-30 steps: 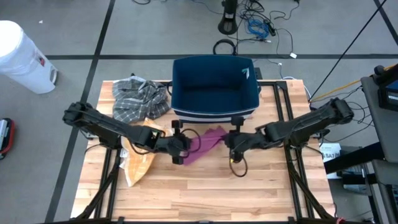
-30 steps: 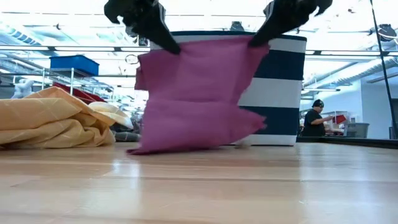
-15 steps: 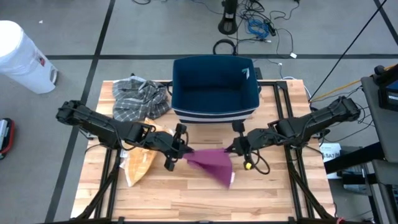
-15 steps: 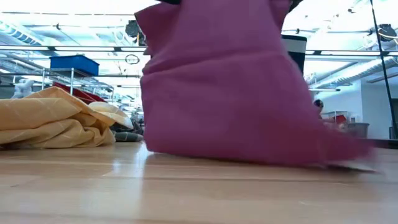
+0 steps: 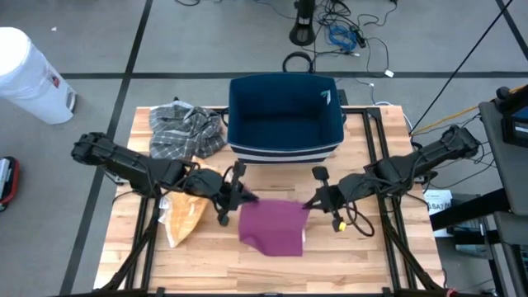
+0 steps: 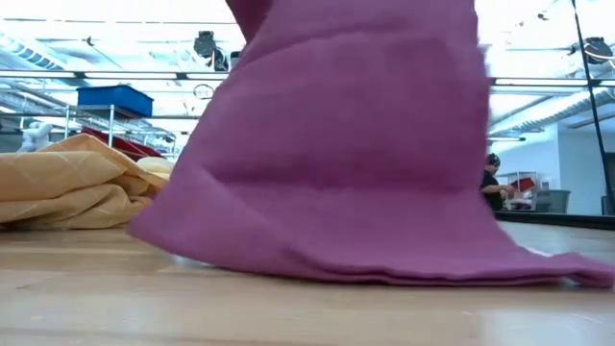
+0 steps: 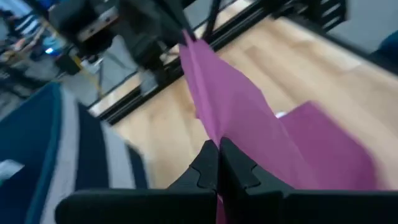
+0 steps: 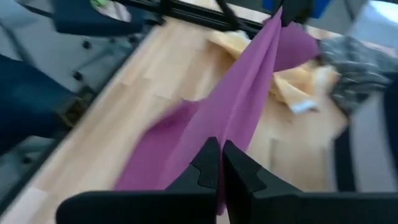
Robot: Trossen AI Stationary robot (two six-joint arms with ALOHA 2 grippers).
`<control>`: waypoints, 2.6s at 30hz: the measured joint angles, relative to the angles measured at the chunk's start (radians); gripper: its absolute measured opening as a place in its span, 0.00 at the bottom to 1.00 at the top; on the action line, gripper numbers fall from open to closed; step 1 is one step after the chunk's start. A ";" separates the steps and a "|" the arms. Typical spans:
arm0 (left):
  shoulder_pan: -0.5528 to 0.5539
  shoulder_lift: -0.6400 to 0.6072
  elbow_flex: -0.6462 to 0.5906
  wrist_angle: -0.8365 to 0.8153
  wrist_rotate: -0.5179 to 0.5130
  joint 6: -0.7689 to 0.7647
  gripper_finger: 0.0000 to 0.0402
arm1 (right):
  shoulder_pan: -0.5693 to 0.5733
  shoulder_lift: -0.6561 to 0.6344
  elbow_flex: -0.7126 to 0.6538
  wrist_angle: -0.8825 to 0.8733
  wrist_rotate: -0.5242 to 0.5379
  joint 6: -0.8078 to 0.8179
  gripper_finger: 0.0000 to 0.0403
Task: Fold towel
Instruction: Fold the purple towel
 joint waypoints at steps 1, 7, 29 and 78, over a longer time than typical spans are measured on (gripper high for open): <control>0.021 0.000 0.000 0.000 -0.003 0.003 0.00 | -0.013 -0.007 0.000 -0.012 0.021 -0.004 0.00; 0.145 0.002 0.000 0.093 -0.150 0.107 0.00 | -0.079 -0.062 0.000 -0.087 0.267 -0.116 0.00; -0.068 -0.018 0.000 0.211 -0.161 0.242 0.00 | 0.064 -0.119 0.000 0.095 0.024 -0.152 0.00; -0.003 0.127 0.000 -0.004 0.004 -0.046 0.00 | 0.043 0.127 -0.002 -0.090 0.015 0.103 0.00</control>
